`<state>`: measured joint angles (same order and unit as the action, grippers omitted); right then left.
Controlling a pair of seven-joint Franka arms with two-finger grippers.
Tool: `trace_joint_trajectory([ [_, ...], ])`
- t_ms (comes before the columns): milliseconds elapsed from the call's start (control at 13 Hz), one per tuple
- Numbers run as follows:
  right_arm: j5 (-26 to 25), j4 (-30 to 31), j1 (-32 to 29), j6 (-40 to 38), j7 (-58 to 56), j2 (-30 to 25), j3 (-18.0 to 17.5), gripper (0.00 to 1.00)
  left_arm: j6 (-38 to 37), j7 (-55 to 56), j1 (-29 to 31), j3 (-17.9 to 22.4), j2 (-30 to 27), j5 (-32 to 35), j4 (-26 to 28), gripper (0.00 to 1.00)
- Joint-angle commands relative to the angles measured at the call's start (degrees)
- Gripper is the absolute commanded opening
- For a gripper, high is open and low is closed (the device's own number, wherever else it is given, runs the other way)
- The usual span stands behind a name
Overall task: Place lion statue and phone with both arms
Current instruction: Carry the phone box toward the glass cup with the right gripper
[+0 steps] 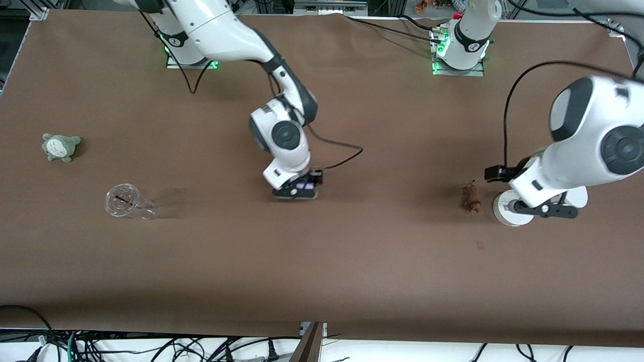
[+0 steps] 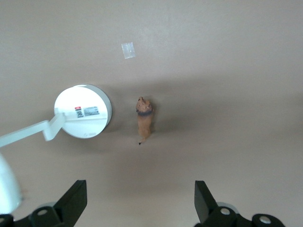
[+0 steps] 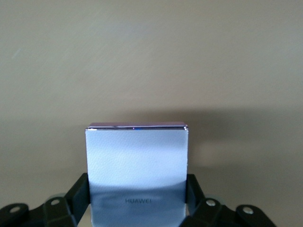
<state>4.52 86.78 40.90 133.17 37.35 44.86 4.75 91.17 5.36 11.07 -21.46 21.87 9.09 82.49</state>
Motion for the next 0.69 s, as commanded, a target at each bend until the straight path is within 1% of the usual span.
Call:
trace_joint_trajectory([
  [0, -0.2, -0.4, -7.4, -5.5, -7.2, -3.0, -0.8, 0.38, -7.8, -0.5, -0.1, -1.0, 0.7, 0.3, -9.4, 1.00],
  [154, -0.4, -0.3, -11.7, -7.4, -12.1, -3.5, 0.5, 0.38, -10.0, -0.4, 0.0, -1.0, -1.6, 0.5, -11.7, 1.00],
  [308, -0.4, -0.1, -14.8, -7.8, -16.5, -3.5, 2.4, 0.38, -11.5, -0.2, 0.5, -0.6, -3.6, 0.2, -12.0, 1.00],
  [385, -0.4, 0.1, -16.8, -7.8, -18.7, -3.4, 2.6, 0.38, -13.5, -0.1, 0.4, 0.3, -5.2, 0.1, -11.6, 1.00],
  [462, -0.4, 0.3, -18.7, -7.8, -21.5, -3.4, 2.6, 0.38, -13.0, 0.4, 0.0, 0.5, -7.3, 0.6, -10.6, 1.00],
  [538, -0.4, 0.7, -20.2, -8.1, -23.3, -3.3, 2.7, 0.38, -12.1, 0.4, -0.7, 2.0, -8.5, 0.4, -8.4, 1.00],
  [615, -0.4, 1.0, -20.8, -8.8, -23.8, -3.4, 2.7, 0.38, -8.6, -0.1, -3.9, 6.7, -12.1, 0.0, -4.4, 1.00],
])
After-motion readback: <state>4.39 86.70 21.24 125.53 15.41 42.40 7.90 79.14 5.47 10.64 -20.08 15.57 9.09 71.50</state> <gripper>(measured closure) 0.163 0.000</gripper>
